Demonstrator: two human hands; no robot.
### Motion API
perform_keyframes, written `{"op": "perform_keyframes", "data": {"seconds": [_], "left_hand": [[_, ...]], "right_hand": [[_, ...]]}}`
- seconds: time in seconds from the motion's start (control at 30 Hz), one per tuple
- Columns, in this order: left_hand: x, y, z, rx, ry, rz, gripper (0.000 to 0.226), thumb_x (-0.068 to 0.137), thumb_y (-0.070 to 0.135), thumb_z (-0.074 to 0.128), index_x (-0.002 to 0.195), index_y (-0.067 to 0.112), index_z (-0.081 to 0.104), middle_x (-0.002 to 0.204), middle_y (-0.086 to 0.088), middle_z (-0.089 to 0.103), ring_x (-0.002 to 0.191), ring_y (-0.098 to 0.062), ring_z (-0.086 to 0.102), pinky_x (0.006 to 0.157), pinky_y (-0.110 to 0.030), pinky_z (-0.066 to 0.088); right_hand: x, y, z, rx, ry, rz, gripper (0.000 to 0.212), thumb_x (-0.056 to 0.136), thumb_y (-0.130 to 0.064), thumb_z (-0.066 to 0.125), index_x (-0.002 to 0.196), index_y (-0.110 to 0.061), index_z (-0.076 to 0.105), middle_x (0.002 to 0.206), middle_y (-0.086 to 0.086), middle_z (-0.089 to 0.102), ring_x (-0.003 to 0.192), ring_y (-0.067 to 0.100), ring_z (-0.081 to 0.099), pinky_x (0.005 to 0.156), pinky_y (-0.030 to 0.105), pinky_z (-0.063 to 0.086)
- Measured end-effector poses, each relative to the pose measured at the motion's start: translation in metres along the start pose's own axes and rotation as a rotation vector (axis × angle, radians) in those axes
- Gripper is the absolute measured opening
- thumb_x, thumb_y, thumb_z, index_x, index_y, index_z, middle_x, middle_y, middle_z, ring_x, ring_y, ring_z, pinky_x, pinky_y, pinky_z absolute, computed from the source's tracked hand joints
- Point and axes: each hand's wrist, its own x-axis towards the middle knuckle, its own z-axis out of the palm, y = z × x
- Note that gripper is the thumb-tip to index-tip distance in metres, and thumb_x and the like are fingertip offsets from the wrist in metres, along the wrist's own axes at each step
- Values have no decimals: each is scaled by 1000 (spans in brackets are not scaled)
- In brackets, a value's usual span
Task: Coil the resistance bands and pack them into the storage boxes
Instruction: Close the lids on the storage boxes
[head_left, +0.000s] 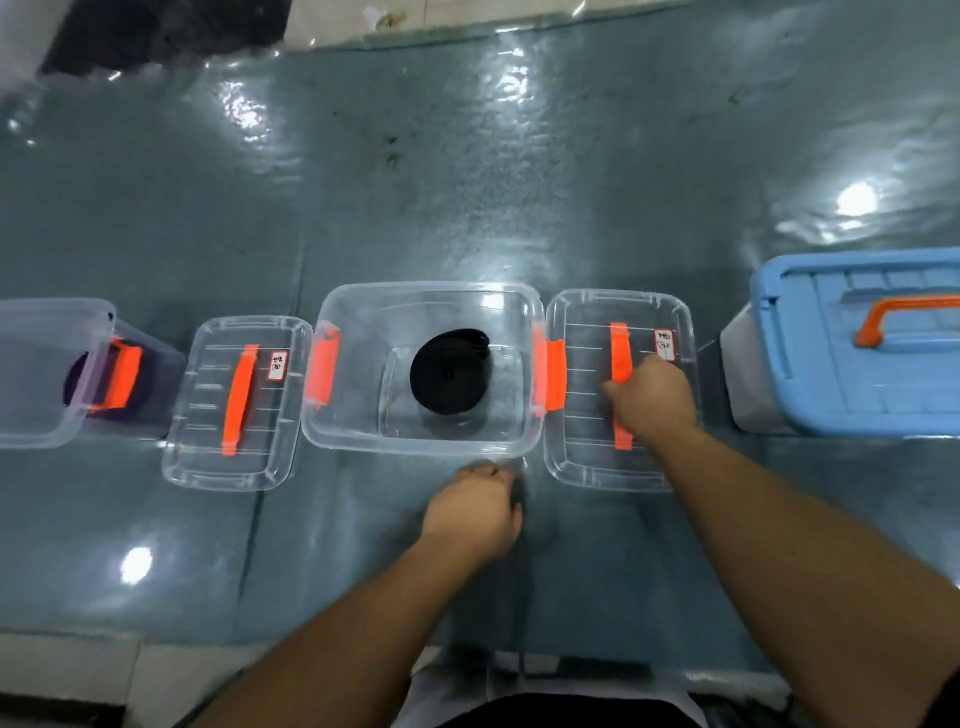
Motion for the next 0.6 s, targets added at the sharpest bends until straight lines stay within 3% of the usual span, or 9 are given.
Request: {"op": "perform_keyframes", "data": {"seconds": [0.17,0.27,0.43,0.6], "left_hand": [[-17,-18,-8,19,30,56,45,98,39,49,141,25,51,142,-4,57,134,-26,49,108,-42,48],[-26,-29,-13,20,52,87,44,98,40,50,139,24,54,140,-3,58,132,-25,51,109,-41,46],[-42,-40,-28,58,142,149,39,97,40,50,132,23,59,133,-3,62,125,-26,55,105,-39,47],[-58,-50,-45,67,221,222,33,94,41,43,114,25,63,118,0,67,113,-26,60,94,-38,51]], "right_hand": [[-19,5,-12,106,14,88,29,83,-29,70,65,-7,63,61,8,61,68,32,63,57,30,38],[-32,8,-20,170,37,104,35,84,-32,67,64,-4,67,57,10,65,62,29,64,55,31,42],[-49,9,-33,340,98,136,29,82,-33,67,68,-8,70,63,10,71,70,31,70,75,48,60],[-64,-1,-46,384,138,125,25,85,-33,65,76,-10,71,70,9,72,76,30,71,78,44,59]]}}
